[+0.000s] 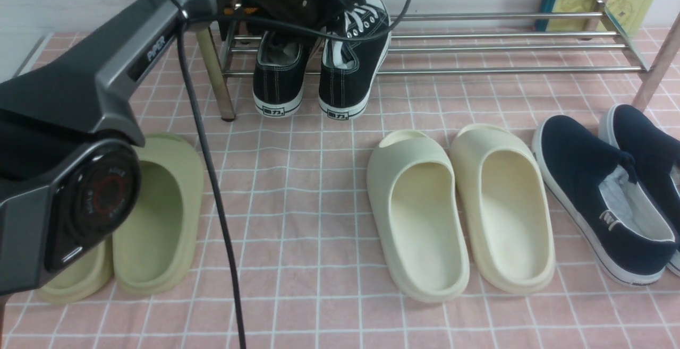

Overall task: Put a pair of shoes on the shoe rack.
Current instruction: Use the left arm to put a shoe into the shoe rack

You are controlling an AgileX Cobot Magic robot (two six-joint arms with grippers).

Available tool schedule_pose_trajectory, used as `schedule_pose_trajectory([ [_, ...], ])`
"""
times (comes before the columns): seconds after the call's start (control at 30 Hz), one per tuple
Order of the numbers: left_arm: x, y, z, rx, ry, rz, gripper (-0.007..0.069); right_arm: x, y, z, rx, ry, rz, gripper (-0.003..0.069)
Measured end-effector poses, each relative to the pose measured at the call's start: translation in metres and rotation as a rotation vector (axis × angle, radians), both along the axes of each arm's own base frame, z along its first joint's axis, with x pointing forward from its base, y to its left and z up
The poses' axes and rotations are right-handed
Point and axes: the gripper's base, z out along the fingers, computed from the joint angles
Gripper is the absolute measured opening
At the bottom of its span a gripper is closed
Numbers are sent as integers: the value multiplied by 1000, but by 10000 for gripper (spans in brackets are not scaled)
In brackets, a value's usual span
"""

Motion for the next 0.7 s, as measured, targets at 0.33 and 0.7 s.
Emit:
schedule_pose_trajectory([
  [0.33, -41, 35, 79, 235, -56, 31, 94, 0, 0, 0, 0, 0, 0, 239],
  [0.7, -91, 54, 18, 424, 171, -51, 2, 0, 0, 0, 0, 0, 0, 239],
])
